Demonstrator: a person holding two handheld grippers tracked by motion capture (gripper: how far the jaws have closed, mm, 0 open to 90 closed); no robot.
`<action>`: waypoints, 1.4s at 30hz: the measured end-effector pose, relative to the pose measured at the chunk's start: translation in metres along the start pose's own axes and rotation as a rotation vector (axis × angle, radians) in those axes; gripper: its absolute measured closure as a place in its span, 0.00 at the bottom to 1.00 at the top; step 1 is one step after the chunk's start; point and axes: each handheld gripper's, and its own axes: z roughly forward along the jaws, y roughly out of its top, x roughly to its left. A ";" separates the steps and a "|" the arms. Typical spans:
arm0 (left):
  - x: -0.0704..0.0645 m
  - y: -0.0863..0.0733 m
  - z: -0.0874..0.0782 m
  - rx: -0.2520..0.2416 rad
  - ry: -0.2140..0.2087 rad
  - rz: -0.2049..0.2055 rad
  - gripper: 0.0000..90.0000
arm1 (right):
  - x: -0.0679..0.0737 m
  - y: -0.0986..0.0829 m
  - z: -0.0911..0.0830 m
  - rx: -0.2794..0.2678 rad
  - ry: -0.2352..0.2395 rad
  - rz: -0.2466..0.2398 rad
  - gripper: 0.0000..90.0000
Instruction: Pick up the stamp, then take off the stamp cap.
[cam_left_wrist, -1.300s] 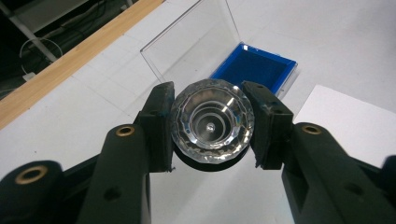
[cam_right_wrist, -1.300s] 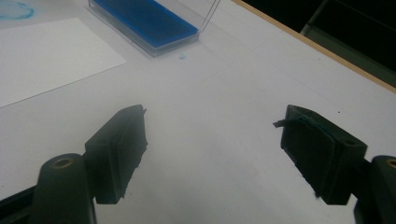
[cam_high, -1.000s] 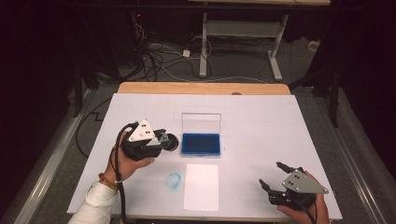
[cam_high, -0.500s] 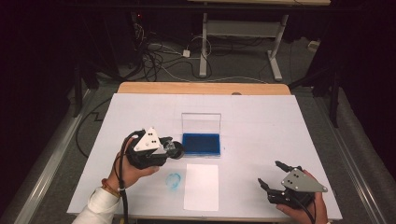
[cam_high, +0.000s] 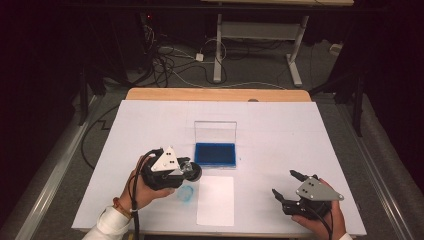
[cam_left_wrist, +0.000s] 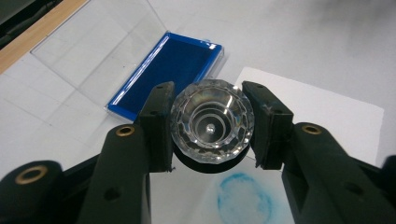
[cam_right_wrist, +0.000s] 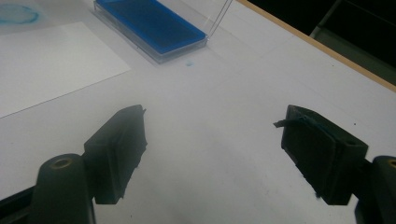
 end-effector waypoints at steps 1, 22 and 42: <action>-0.001 0.000 0.001 0.000 -0.003 0.003 0.61 | 0.000 0.000 0.000 -0.002 0.001 0.001 0.25; -0.016 0.008 0.008 -0.003 -0.069 0.018 0.61 | 0.007 0.005 0.011 -0.001 0.047 -0.011 0.24; -0.002 0.039 0.019 -0.094 -0.107 -0.060 0.61 | 0.037 0.072 0.068 -0.143 0.239 -0.139 0.22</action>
